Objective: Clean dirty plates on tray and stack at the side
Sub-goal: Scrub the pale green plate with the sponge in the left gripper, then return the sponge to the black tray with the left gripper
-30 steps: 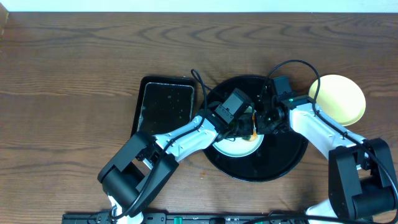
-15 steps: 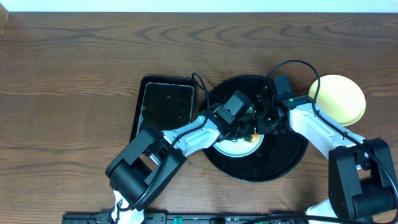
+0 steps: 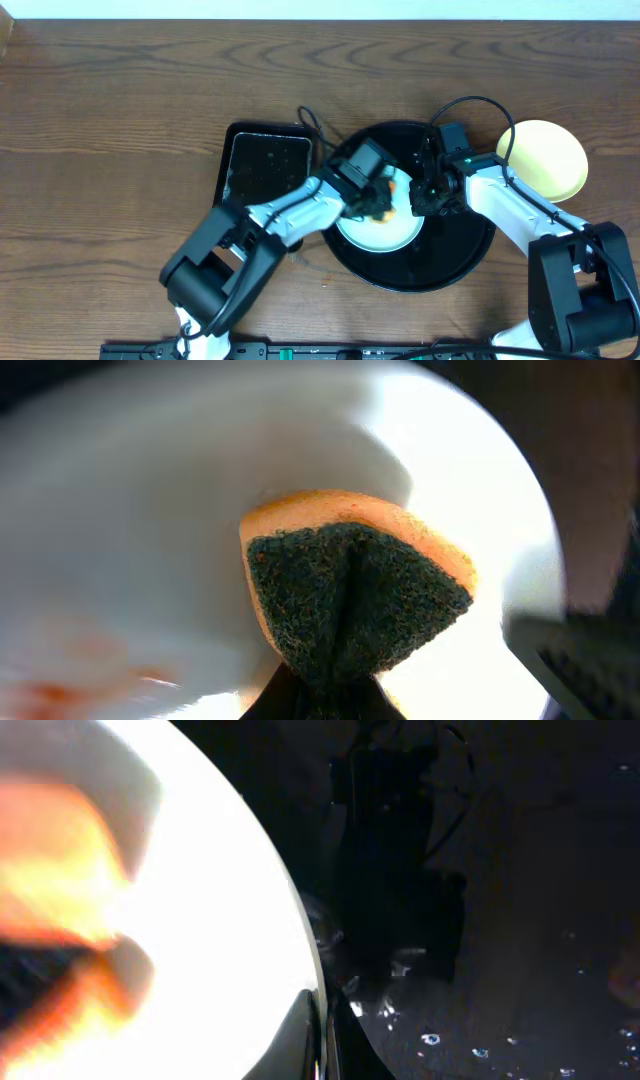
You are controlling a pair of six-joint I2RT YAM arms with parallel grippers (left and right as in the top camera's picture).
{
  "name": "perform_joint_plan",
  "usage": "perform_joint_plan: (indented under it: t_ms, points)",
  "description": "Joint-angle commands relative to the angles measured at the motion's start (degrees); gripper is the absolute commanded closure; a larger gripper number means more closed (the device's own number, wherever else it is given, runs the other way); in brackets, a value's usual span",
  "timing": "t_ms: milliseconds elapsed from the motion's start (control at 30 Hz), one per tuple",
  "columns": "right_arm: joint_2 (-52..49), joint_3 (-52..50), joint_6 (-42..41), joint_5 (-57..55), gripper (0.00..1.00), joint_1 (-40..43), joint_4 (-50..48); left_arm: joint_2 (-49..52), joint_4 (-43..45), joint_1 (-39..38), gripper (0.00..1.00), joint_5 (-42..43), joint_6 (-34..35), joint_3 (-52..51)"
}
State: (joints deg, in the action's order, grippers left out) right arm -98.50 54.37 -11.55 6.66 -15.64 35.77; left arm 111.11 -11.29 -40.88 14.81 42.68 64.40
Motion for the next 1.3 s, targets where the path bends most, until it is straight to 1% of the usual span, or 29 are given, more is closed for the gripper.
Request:
perform_joint_plan:
  t_ms: [0,33,200,333,367,433,500,667,733,800,900,1000,1100,1267]
  points:
    - [0.68,0.22,-0.17,-1.27,0.99,-0.94,0.90,0.66,-2.01,5.07,0.93,-5.66,-5.20,-1.27]
    - [0.68,0.22,-0.17,-1.27,0.99,-0.94,0.90,0.55,-3.08,6.67,0.92,-5.68,-6.40,-1.27]
    - [0.68,0.22,-0.22,-1.31,0.99,-0.94,0.90,0.52,-8.90,8.74,0.93,-6.03,-7.19,-1.27]
    - [0.68,0.22,-0.24,-1.31,0.99,-0.94,0.94,-1.92,-13.62,10.25,0.92,-11.52,-11.67,-1.27]
    - [0.68,0.22,-0.24,-1.31,0.99,-0.94,0.90,-4.20,-14.34,11.10,0.92,-11.39,-12.90,-1.14]
    - [0.68,0.22,-0.26,-1.31,0.99,-0.94,0.90,-7.04,-15.21,11.74,0.93,-11.37,-13.14,-1.01]
    - [0.68,0.22,-0.26,-1.31,0.99,-0.94,0.90,-12.68,-16.33,12.22,0.92,-11.19,-13.57,-1.01]
    - [0.68,0.22,-0.44,-1.33,0.99,-0.94,0.90,-18.49,-18.23,12.22,0.93,-11.23,-13.97,-1.01]
    - [0.68,0.22,-0.44,-1.29,0.99,-0.94,0.90,-19.39,-19.19,12.26,0.92,-11.61,-16.20,-1.01]
    - [0.68,0.22,-0.74,-1.22,0.99,-0.94,0.94,-19.47,-21.59,12.85,0.92,-14.84,-16.52,-1.03]
    - [0.68,0.22,-1.33,1.03,0.90,-0.96,1.51,-19.45,-23.45,14.40,0.92,-17.49,-16.52,-1.18]
    - [0.68,0.20,-1.42,3.23,0.90,-0.96,1.81,-19.41,-24.04,16.26,0.92,-17.46,-16.52,-1.18]
    - [0.68,-0.42,-3.37,3.98,0.91,-0.96,2.14,-19.39,-24.06,18.38,0.92,-17.44,-16.52,-1.38]
    - [0.68,-3.06,-5.18,7.32,0.94,-0.96,-0.48,-19.39,-23.87,19.39,0.92,-17.49,-16.52,-2.27]
